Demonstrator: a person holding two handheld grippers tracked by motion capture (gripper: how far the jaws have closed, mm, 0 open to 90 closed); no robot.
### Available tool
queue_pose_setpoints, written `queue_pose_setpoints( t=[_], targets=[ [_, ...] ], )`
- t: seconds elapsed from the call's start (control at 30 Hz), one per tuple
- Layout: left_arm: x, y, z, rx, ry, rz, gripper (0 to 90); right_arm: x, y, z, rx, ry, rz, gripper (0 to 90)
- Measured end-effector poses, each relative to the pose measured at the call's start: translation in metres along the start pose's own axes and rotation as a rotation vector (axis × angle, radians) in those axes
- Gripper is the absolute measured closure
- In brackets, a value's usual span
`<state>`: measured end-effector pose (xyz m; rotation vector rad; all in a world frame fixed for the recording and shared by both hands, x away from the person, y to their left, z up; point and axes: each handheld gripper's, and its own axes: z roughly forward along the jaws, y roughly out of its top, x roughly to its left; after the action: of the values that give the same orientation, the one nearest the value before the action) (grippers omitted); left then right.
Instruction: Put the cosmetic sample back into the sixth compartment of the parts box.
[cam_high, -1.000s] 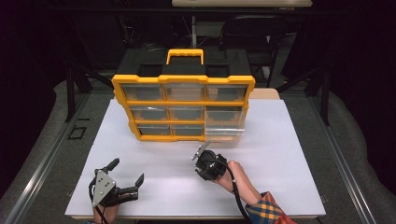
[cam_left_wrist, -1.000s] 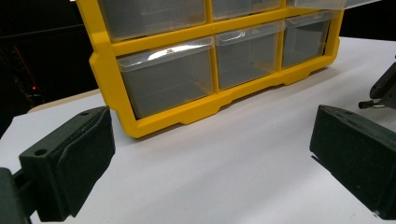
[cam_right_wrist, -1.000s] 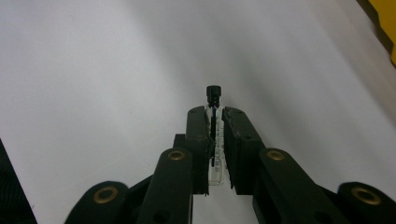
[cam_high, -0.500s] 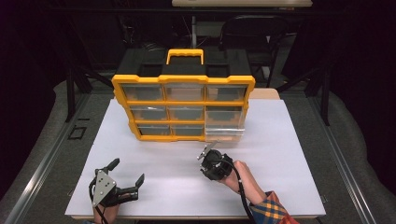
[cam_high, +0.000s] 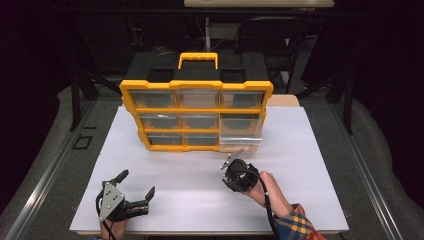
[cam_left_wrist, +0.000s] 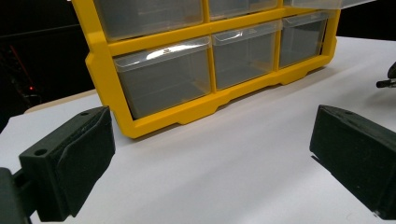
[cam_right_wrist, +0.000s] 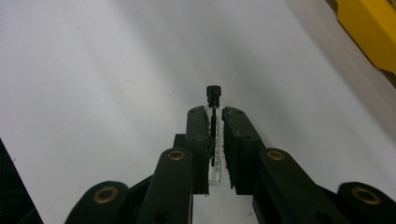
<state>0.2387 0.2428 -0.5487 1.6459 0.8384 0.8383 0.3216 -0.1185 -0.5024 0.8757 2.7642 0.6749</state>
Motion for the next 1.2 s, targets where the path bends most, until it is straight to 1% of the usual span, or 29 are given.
queue_pose_setpoints(
  t=[0.07, 0.23, 0.3, 0.43, 0.53, 0.57, 0.73, 0.77, 0.87, 0.93, 1.03, 1.1, 1.17, 1.2],
  targets=[
    [0.000, 0.000, 0.000, 0.000, 0.003, 0.005, 0.1, -0.002, -0.001, -0.002, -0.003, -0.003, 0.001, 81.0],
    [0.001, 0.000, 0.001, 0.002, 0.001, 0.002, 0.1, -0.007, -0.004, -0.005, -0.014, -0.006, 0.009, 81.0],
    [0.000, 0.000, 0.001, 0.003, 0.002, 0.005, 0.1, -0.008, -0.006, -0.005, -0.005, -0.014, 0.009, 81.0],
    [0.000, 0.000, 0.001, 0.006, 0.002, 0.000, 0.1, -0.010, -0.010, -0.008, -0.011, -0.023, 0.009, 81.0],
    [0.000, 0.000, 0.001, 0.005, 0.000, 0.008, 0.1, -0.010, -0.014, -0.011, -0.008, -0.026, 0.015, 81.0],
    [0.000, 0.000, 0.001, 0.004, 0.000, 0.007, 0.1, -0.011, -0.016, -0.012, -0.008, -0.031, 0.009, 81.0],
    [0.000, 0.000, 0.001, 0.006, 0.005, 0.005, 0.1, -0.017, -0.025, -0.018, -0.010, -0.037, 0.024, 81.0],
    [0.000, 0.000, 0.001, 0.006, 0.005, 0.007, 0.1, -0.018, -0.027, -0.019, -0.012, -0.036, 0.038, 81.1],
    [0.000, 0.000, 0.001, 0.008, 0.002, 0.009, 0.1, -0.023, -0.034, -0.022, -0.010, -0.042, 0.042, 81.0],
    [0.000, 0.000, 0.001, 0.006, 0.003, 0.009, 0.1, -0.027, -0.038, -0.024, -0.017, -0.033, 0.052, 81.0],
    [0.000, 0.000, 0.001, 0.009, 0.003, 0.007, 0.1, -0.032, -0.044, -0.026, -0.014, -0.040, 0.073, 81.0],
    [0.000, 0.000, 0.001, 0.008, 0.004, 0.008, 0.1, -0.035, -0.047, -0.028, -0.016, -0.041, 0.072, 81.0],
    [-0.001, 0.000, 0.002, 0.008, 0.003, 0.007, 0.1, -0.036, -0.049, -0.029, -0.014, -0.040, 0.081, 81.0],
    [-0.001, 0.000, 0.001, 0.009, 0.004, 0.009, 0.1, -0.037, -0.051, -0.029, -0.021, -0.043, 0.079, 81.0]
  ],
)
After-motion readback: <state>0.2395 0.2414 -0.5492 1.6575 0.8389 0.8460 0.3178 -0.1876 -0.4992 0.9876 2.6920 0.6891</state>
